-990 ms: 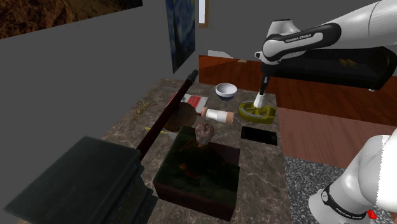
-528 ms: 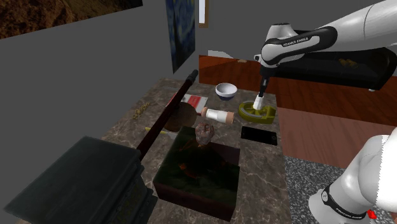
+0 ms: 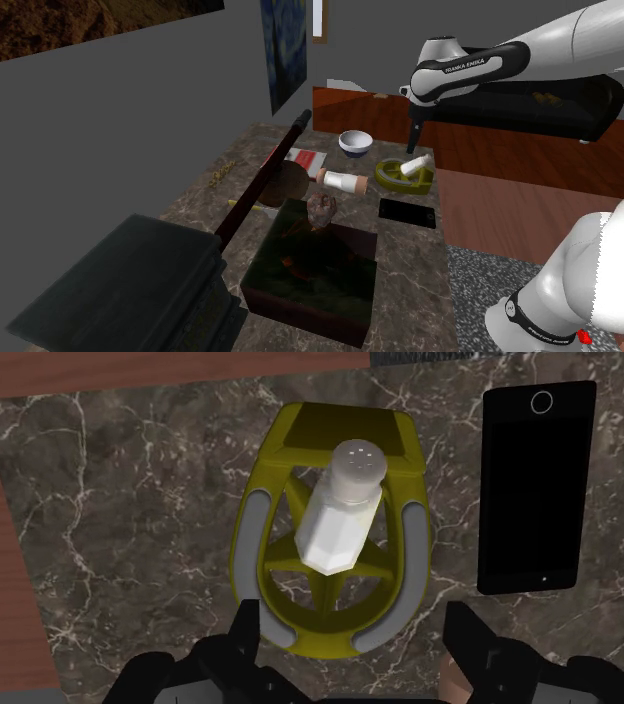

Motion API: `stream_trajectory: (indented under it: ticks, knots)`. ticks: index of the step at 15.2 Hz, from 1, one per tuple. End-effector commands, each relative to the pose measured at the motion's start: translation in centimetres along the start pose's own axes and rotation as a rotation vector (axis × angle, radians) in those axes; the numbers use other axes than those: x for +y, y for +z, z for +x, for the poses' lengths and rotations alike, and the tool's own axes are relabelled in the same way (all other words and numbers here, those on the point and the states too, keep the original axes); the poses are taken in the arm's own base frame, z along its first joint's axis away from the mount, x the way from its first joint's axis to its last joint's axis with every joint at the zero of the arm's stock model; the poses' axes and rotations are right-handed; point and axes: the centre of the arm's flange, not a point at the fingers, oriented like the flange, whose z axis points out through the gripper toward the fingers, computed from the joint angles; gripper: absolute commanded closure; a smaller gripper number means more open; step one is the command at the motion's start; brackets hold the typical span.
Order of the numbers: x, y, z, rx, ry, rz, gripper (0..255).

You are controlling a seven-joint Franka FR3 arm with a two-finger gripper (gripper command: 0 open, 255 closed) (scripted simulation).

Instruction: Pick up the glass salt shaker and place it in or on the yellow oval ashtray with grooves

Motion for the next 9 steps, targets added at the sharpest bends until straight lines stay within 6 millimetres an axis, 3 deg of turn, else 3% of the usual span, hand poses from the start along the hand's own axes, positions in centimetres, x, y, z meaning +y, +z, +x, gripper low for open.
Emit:
stream_trajectory:
  ticks: [1, 4, 9]
  knots:
    - [0.0, -1.3, 0.0, 0.0, 0.0, 0.0, 0]
    - [0.0, -5.0, 0.0, 0.0, 0.0, 0.0, 0]
    - [0.0, -5.0, 0.0, 0.0, 0.0, 0.0, 0]
